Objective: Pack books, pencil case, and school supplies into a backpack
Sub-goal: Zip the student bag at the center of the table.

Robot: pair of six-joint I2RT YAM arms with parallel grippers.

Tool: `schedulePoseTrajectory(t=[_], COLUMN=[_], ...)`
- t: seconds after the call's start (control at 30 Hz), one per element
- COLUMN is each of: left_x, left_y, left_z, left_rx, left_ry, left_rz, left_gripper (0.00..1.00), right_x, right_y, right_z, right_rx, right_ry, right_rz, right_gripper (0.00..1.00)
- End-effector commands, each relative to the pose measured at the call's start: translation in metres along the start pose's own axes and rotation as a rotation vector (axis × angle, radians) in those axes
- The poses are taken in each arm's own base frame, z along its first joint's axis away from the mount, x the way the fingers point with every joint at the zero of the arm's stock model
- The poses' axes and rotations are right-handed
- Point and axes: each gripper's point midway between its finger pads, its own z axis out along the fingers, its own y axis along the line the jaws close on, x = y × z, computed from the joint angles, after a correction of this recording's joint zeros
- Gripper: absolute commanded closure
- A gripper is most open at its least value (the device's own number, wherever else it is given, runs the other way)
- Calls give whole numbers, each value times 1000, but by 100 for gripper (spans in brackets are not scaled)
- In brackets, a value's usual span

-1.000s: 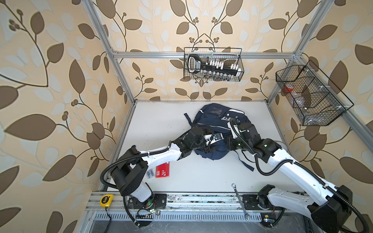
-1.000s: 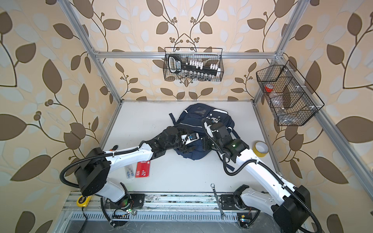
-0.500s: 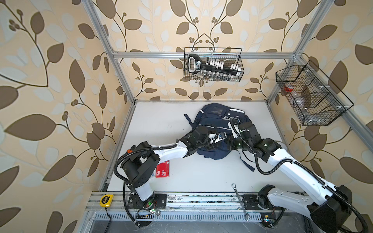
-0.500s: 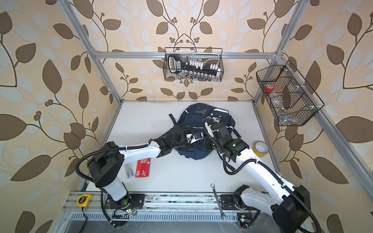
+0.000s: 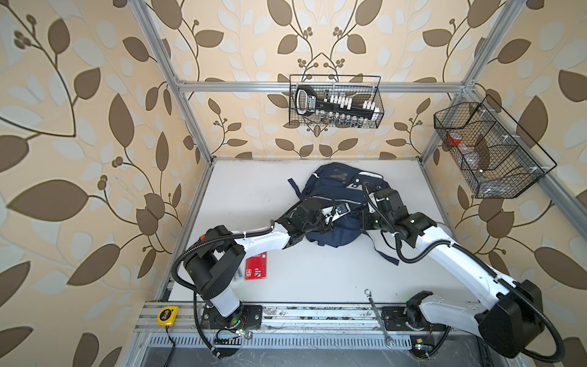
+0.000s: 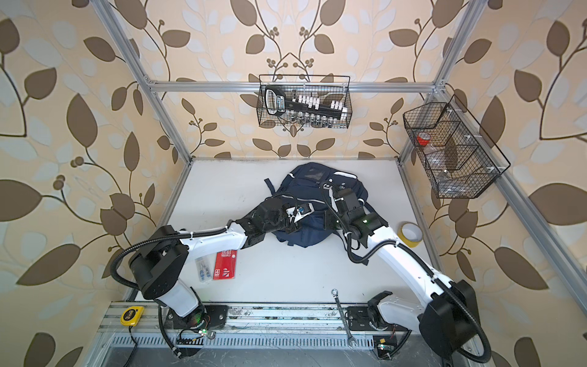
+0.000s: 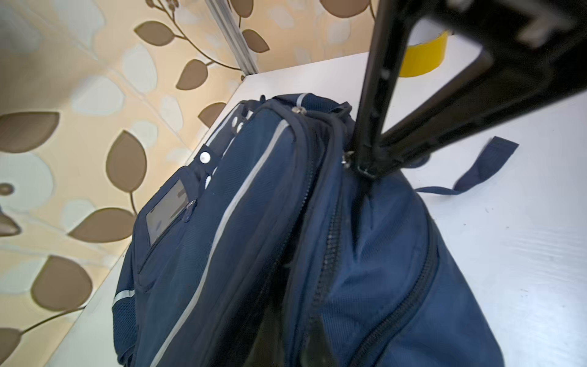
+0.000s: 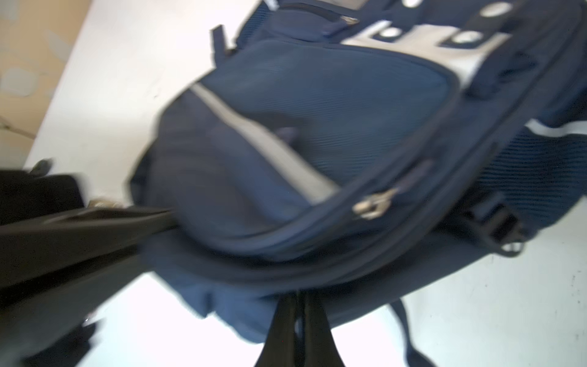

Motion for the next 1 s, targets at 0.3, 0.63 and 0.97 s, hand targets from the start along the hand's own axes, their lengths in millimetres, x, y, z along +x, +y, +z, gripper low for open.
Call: schedulePoseTrajectory(t=[0.3, 0.63, 0.97], left_x=[-24, -15, -34], left_y=[28, 28, 12], left_z=[-71, -68, -131], left_rx=[-141, -147, -112], left_ry=[-68, -28, -78], left_rz=[-64, -59, -33], left_gripper=[100, 100, 100], right_x=[-45, -40, -74], right_y=[-150, -15, -135], right_z=[57, 6, 34], right_rx=[511, 17, 470], right_ry=[-4, -87, -119], right_rz=[135, -62, 109], right_gripper=[100, 100, 100])
